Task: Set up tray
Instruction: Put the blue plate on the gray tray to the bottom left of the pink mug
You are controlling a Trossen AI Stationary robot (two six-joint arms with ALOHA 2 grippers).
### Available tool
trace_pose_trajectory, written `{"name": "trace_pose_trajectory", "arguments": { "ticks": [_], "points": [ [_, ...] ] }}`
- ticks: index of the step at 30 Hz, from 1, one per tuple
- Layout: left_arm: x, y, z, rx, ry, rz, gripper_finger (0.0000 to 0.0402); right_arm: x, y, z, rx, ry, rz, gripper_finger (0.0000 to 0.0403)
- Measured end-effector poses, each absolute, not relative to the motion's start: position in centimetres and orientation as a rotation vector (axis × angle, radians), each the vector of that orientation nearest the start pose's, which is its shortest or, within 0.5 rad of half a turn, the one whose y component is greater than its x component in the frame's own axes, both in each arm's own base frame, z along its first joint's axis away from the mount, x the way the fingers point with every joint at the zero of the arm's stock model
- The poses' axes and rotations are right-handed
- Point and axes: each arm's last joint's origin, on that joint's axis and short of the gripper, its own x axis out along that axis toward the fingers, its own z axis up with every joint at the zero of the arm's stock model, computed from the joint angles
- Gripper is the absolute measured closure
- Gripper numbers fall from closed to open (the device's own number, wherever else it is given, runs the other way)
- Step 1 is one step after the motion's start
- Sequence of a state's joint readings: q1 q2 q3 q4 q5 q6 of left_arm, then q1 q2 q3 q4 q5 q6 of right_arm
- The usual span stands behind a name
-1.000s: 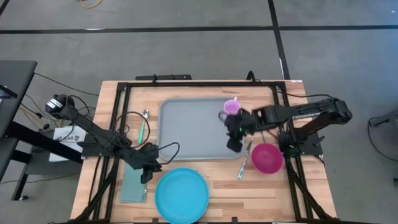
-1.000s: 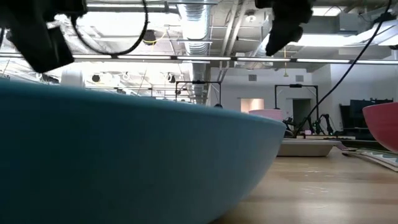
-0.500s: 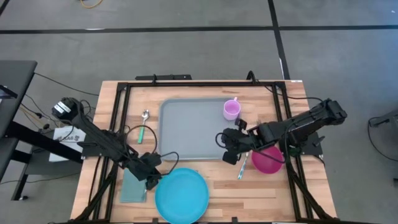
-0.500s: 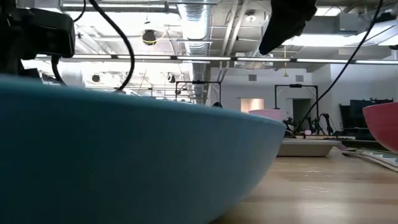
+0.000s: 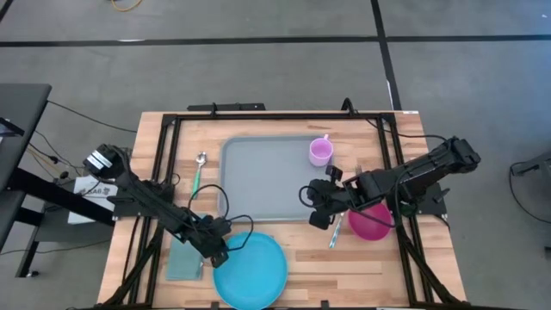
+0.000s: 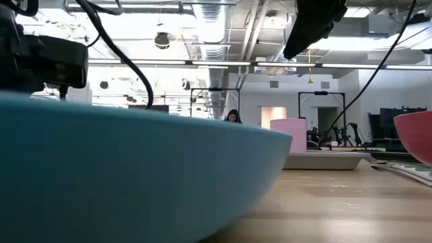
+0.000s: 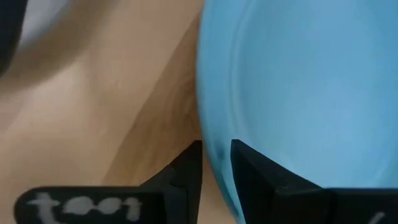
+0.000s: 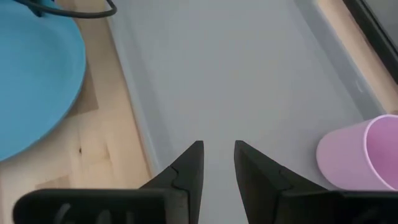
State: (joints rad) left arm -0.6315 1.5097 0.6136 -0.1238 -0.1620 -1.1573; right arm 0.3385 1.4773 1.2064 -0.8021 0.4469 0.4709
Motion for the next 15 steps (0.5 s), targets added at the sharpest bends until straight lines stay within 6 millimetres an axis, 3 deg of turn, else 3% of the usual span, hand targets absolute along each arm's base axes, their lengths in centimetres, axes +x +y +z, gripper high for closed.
{"name": "trace_pose_trajectory", "arguments": {
  "ticks": [6, 11, 15],
  "points": [
    [20.9, -14.6, 13.3, -0.617, 1.012, 0.153, 0.0392, 28.0, 8.5, 27.6, 0.022, 0.933, -0.323, 0.0321],
    [21.3, -14.8, 13.7, -0.629, 0.99, 0.151, 0.0398, 28.0, 8.6, 27.6, 0.022, 0.935, -0.32, 0.0321],
    [22.5, -15.5, 15.8, -0.564, 0.946, 0.152, 0.04, 28.0, 8.6, 27.6, 0.022, 0.936, -0.32, 0.0321]
  ]
}}
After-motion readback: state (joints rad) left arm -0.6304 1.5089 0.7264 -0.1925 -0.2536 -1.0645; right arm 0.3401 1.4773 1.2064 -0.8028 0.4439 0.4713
